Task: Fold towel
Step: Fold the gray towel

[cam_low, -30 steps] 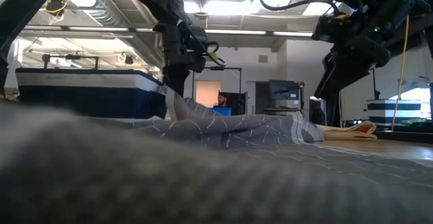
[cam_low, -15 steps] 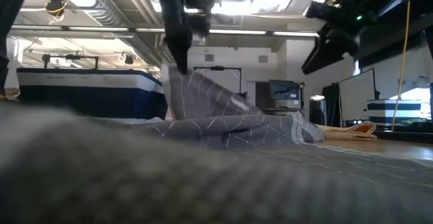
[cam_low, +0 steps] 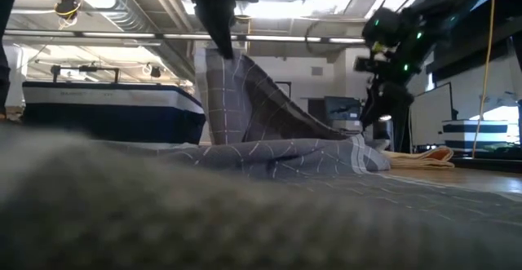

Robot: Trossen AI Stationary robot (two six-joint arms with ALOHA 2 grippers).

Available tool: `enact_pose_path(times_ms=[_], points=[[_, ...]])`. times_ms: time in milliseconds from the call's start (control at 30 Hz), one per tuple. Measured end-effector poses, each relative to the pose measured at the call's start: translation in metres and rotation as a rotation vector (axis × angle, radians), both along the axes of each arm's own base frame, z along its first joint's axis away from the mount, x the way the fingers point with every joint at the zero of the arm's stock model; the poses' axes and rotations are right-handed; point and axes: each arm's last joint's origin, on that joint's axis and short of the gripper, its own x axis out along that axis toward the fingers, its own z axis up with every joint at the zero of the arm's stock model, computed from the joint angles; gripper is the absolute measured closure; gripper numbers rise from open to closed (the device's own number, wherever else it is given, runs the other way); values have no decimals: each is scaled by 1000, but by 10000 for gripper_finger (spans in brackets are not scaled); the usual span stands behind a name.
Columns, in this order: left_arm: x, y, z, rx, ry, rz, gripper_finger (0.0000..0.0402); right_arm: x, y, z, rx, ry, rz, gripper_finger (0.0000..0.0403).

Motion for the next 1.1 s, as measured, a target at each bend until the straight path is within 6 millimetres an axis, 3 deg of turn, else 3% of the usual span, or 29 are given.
enact_pose_path(times_ms=[167,367,567,1100], points=[[-1,-5,0,30,16,8,400,4,1,-27,92,163,55,192],[-2,-2,-1,28,23,30,399,11,11,-9,71,222,10,192],[-2,-3,-1,27,29,28,399,7,11,-33,-73,367,-11,192],[-2,-3,-1,28,30,25,399,17,18,-45,-61,332,57,192]])
